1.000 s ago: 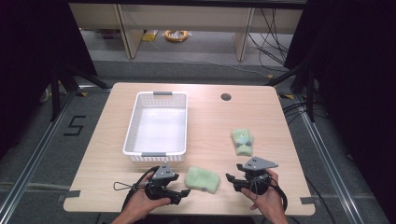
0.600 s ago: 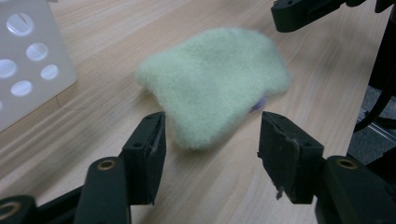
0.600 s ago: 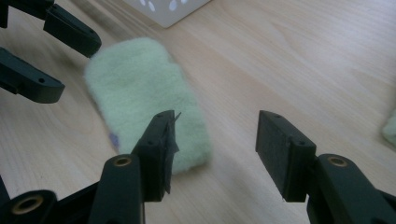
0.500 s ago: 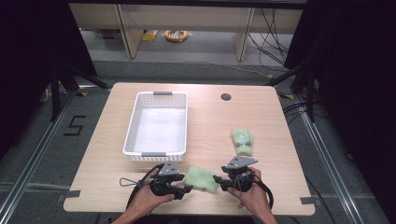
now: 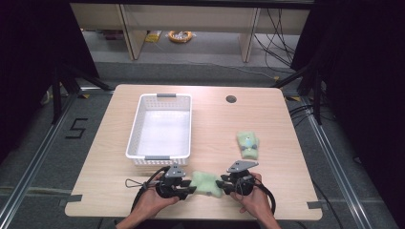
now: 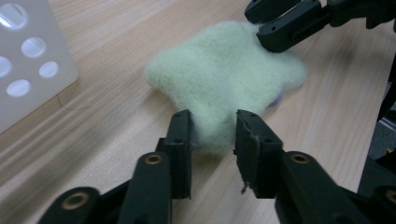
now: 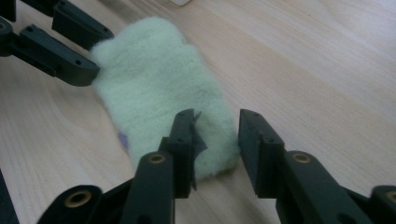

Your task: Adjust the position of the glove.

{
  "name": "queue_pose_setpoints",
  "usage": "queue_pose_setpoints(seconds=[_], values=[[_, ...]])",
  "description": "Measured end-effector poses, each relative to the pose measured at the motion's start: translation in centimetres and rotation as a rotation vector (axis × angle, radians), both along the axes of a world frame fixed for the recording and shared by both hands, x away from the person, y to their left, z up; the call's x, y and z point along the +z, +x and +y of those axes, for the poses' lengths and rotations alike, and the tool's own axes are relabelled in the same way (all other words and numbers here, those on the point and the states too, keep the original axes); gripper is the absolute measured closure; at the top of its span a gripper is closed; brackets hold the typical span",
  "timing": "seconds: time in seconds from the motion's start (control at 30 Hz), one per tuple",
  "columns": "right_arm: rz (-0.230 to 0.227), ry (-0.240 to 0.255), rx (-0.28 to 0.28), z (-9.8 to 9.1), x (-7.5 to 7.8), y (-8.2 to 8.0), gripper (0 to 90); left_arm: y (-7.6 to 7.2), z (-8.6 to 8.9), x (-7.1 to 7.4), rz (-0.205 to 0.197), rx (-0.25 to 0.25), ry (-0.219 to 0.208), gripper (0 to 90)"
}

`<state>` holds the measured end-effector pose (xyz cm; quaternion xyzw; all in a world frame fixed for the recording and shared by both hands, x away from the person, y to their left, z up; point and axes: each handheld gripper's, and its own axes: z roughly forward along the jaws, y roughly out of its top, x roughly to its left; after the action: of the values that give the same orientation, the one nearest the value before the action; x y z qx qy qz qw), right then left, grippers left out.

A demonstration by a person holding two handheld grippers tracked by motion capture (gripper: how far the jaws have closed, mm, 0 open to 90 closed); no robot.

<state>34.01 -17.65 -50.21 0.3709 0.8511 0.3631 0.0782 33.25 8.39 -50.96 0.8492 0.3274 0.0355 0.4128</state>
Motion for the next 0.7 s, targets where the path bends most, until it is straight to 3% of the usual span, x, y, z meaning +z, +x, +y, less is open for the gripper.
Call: queue_pose_setpoints(seconds=[0.03,0.17,0.23,0.5,0.7], values=[[-0.012,0.02,-0.002,0.0,-0.2,0.1,72.5,0.0,0.0,0.0,0.0,-0.003,-0.001,72.2],[-0.011,0.02,0.027,-0.2,0.2,0.1,82.8,-0.2,0.1,0.2,-0.021,-0.012,0.006,77.5],[-0.023,0.035,0.042,-0.4,0.4,0.1,85.9,-0.2,0.1,0.3,-0.027,-0.011,-0.019,81.8],[-0.066,0.051,0.087,-1.4,2.0,0.2,87.7,-0.6,-0.5,0.8,-0.009,-0.029,-0.051,85.0],[-0.07,0.031,0.065,-2.3,2.6,0.3,87.7,-0.3,-1.7,1.2,-0.029,-0.056,-0.063,85.2]])
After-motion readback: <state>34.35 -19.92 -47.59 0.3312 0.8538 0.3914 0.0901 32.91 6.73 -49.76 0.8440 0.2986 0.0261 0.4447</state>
